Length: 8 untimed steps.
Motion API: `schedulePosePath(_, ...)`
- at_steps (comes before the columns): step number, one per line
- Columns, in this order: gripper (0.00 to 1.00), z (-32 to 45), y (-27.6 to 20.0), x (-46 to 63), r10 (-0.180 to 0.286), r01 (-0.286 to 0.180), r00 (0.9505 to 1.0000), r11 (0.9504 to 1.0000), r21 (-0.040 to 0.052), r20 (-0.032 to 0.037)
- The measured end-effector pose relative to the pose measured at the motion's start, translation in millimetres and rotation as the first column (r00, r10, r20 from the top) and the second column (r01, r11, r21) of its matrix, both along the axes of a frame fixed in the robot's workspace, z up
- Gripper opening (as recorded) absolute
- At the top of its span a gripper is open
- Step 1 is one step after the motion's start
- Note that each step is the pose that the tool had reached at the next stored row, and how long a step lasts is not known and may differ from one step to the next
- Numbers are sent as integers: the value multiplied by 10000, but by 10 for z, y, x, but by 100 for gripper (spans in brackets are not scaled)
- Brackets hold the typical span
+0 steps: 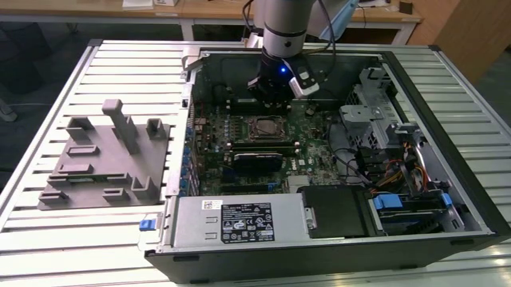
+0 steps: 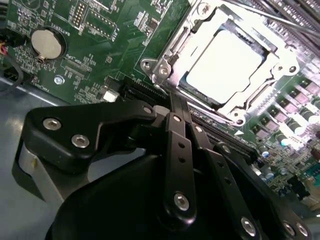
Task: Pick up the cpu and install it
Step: 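Install the first cpu locking lever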
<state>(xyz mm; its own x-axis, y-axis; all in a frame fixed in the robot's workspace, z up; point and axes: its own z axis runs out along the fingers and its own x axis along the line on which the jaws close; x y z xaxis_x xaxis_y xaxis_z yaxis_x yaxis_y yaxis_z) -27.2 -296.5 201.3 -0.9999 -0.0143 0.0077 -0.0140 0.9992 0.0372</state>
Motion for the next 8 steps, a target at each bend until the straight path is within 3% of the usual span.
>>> schedulePosePath(8, 11, 17, -16, 0, 0, 0, 10000, 10000, 0, -1)
